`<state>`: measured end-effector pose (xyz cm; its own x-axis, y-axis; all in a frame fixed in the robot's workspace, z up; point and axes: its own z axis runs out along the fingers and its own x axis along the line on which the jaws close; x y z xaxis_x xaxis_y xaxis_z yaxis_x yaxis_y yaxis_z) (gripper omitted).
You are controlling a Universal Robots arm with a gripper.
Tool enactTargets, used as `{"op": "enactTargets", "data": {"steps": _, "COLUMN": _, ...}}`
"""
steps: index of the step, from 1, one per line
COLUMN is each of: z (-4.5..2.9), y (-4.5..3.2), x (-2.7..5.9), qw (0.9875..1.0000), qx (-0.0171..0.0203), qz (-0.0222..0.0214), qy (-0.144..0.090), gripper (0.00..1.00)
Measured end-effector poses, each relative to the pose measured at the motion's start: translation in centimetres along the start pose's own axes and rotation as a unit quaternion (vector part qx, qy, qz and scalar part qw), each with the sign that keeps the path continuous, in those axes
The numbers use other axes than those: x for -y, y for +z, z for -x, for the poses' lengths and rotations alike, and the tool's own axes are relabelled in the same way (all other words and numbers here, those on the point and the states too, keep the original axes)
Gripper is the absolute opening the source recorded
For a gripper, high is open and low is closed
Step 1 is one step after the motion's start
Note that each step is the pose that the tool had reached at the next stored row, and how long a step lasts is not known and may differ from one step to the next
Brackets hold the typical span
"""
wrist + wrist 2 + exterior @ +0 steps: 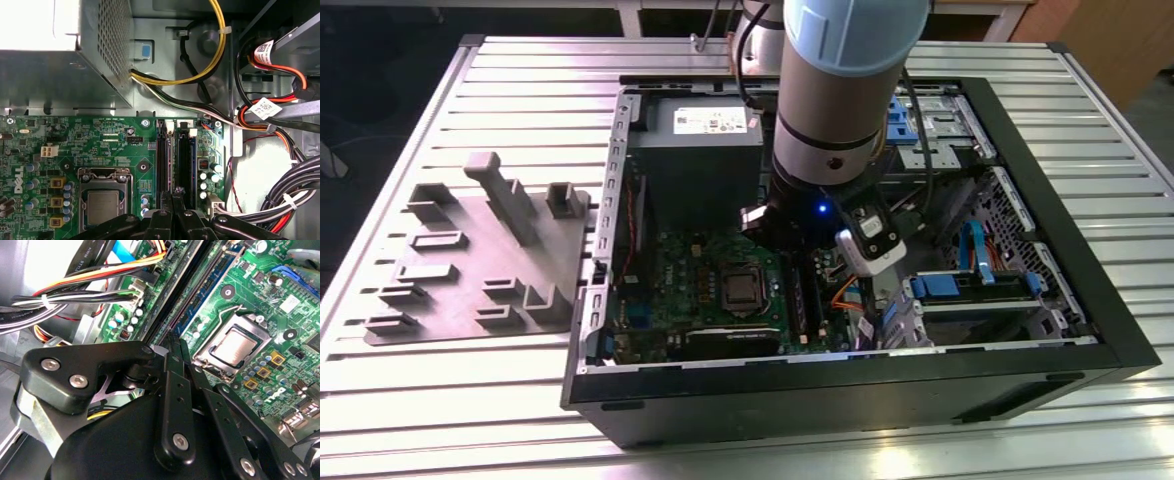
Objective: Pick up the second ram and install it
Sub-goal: 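Insert the second ram into the second slot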
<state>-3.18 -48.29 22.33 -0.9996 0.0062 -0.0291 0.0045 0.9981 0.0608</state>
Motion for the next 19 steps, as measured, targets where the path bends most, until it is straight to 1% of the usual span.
{"op": "enactTargets", "data": {"steps": 7, "z": -0.01, "y": 0.44, "x": 0.03, "qw": 1.0000, "qx": 0.0000, "qz": 0.0000, "qy": 0.000, "gripper": 0.11}}
{"op": "enactTargets", "data": {"steps": 12, "z": -0.01, "y": 0.49, "x": 0.03, "qw": 1.0000, "qx": -0.0001, "qz": -0.0001, "qy": 0.000, "gripper": 0.11}}
{"op": "enactTargets", "data": {"steps": 16, "z": -0.03, "y": 0.90, "x": 0.05, "qw": 1.0000, "qx": -0.0001, "qz": 0.0000, "qy": 0.000, "gripper": 0.11}}
{"op": "enactTargets", "data": {"steps": 19, "z": -0.03, "y": 0.95, "x": 0.06, "qw": 1.0000, "qx": 0.0000, "qz": -0.0001, "qy": 0.000, "gripper": 0.11}}
